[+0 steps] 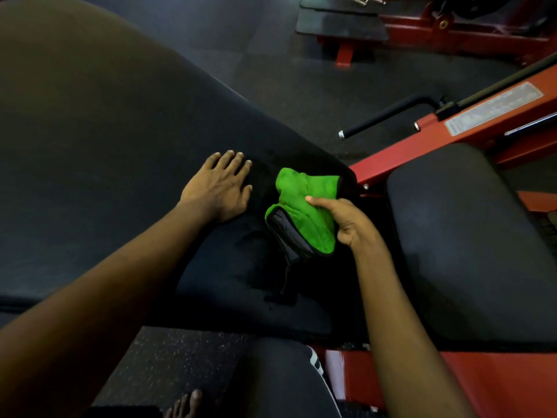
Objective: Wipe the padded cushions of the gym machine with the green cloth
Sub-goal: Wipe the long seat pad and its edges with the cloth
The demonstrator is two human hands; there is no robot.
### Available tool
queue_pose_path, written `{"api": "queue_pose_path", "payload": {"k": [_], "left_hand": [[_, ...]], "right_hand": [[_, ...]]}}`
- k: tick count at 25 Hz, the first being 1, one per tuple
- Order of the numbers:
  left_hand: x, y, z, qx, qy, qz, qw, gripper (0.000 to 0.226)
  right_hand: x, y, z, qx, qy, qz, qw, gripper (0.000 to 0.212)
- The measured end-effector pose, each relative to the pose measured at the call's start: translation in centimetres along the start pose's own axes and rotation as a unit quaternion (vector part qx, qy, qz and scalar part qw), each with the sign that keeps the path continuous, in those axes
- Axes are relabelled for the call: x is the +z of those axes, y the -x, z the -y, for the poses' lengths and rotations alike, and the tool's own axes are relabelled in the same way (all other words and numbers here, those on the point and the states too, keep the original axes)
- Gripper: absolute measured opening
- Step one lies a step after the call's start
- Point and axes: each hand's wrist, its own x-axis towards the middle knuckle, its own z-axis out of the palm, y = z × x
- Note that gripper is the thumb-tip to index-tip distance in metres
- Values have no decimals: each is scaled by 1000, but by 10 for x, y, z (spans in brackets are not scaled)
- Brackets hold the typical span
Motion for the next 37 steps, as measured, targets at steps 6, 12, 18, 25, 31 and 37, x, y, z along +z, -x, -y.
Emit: {"api": "queue_pose_path", "payload": {"k": [6, 12, 18, 25, 31, 37], "left_hand": [[3, -1, 3, 8, 2, 3, 1000, 67], [5, -2, 1, 1, -4, -12, 1000, 67], [5, -2, 3, 6, 0, -13, 1000, 67], [6, -3, 2, 7, -4, -9, 1000, 66], [7, -2, 2, 3, 0, -10, 1000, 67], [8, -3, 4, 7, 0, -6, 1000, 68]], "right_hand": [[2, 26, 59, -370, 381, -285, 797, 52], [29, 52, -24, -285, 454, -34, 843, 23], [43, 3, -21, -335, 439, -81, 830, 79], [65, -64, -17, -230, 471, -131, 842, 96], [66, 26, -73, -331, 474, -80, 812, 84], [32, -27, -60, -250, 490, -135, 824, 84]]}}
